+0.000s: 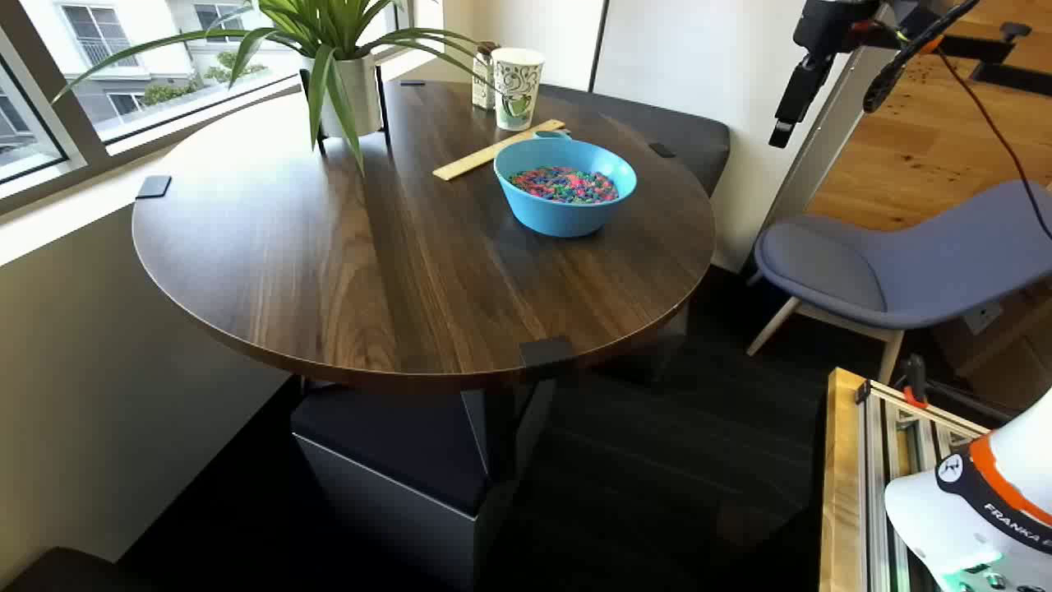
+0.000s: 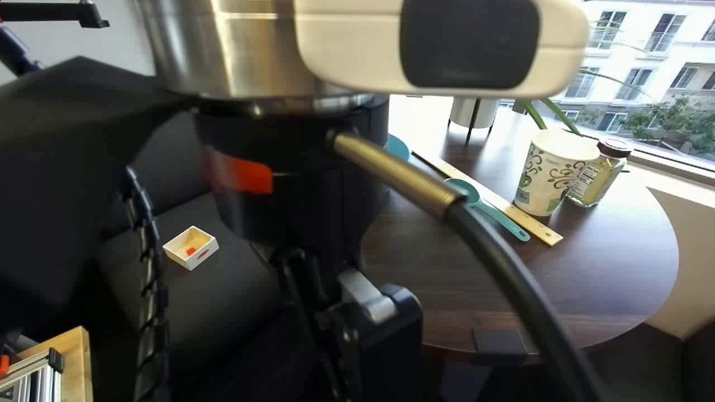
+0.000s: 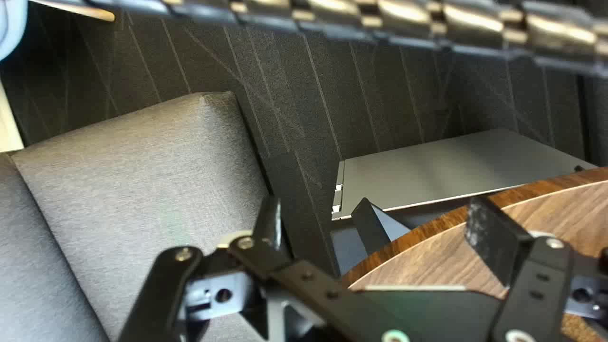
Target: Put the scooper in the bowl
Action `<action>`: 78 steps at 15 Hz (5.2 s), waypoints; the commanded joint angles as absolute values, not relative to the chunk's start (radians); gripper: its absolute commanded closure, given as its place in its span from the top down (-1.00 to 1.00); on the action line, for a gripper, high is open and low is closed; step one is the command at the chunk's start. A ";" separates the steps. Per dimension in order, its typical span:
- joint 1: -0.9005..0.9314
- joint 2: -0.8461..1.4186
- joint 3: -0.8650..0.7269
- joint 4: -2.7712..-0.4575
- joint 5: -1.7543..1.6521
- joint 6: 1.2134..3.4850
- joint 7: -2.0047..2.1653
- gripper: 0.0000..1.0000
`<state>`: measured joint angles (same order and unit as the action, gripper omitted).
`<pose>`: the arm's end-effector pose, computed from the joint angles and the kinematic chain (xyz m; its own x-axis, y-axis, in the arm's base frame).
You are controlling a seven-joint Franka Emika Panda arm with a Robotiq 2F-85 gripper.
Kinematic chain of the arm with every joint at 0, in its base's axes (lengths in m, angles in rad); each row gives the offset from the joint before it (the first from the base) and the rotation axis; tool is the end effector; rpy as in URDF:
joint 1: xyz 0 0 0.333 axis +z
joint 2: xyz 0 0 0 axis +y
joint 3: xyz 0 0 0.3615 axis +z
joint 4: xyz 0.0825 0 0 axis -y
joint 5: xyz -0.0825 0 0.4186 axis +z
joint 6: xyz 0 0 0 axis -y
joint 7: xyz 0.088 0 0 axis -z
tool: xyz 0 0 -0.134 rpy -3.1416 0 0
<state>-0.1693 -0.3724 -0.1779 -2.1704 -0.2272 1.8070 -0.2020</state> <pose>0.4242 -0.1889 0.5508 0.9961 -0.0827 -0.0301 -0.0772 -0.9852 0.1531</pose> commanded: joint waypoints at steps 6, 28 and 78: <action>-0.164 -0.372 -0.182 -2.167 -0.228 1.803 -0.201 1.00; -0.067 -0.358 -0.071 -2.089 -0.045 1.894 -0.010 1.00; -0.180 0.586 -0.148 -1.071 0.294 1.652 1.410 0.86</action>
<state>-0.1577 0.5101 -0.1511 -1.1840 0.2620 1.6550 1.3606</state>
